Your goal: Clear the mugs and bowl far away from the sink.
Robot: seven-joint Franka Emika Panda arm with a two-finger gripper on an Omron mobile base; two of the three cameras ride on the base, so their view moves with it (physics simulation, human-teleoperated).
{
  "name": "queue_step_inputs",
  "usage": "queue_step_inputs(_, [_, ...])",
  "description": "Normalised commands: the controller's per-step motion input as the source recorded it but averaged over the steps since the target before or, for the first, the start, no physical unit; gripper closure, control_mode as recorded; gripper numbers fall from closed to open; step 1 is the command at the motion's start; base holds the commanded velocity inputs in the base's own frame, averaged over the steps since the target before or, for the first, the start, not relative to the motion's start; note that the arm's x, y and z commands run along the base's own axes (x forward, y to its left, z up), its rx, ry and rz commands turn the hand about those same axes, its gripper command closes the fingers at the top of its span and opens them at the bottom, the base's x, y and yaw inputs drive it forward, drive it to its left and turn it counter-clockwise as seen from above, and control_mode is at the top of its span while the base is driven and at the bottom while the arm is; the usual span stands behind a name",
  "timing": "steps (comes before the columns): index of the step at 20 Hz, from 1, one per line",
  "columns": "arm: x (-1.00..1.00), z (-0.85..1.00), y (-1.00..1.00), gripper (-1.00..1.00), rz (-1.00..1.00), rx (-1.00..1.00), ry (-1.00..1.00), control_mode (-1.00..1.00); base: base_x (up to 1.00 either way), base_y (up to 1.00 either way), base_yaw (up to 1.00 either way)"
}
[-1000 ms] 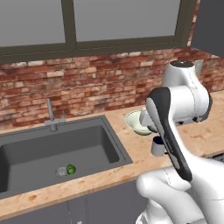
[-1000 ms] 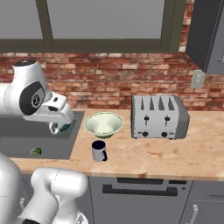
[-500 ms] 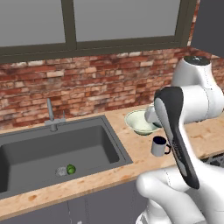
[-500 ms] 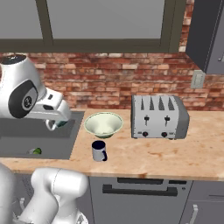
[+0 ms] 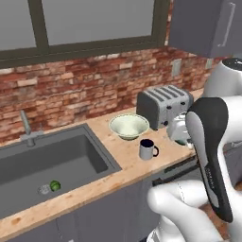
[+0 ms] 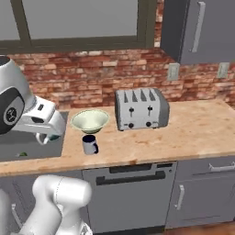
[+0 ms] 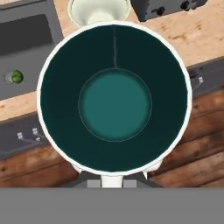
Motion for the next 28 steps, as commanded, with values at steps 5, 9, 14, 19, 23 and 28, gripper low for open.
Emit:
queue_step_inputs(5, [0.0, 0.0, 0.0, 1.0, 0.0, 0.0, 0.0, 1.0, 0.0, 0.0, -1.0])
queue_step_inputs(9, [0.0, 0.0, 0.0, 1.0, 0.0, 0.0, 0.0, 1.0, 0.0, 0.0, -1.0])
queue_step_inputs(14, [0.0, 0.0, 0.0, 1.0, 0.0, 0.0, 0.0, 1.0, 0.0, 0.0, -1.0])
queue_step_inputs(19, [0.0, 0.0, 0.0, 1.0, 0.0, 0.0, 0.0, 1.0, 0.0, 0.0, -1.0])
queue_step_inputs(23, [0.0, 0.0, 0.0, 1.0, 0.0, 0.0, 0.0, 1.0, 0.0, 0.0, -1.0])
queue_step_inputs(28, [0.0, 0.0, 0.0, 1.0, 0.0, 0.0, 0.0, 1.0, 0.07, -0.18, -0.91])
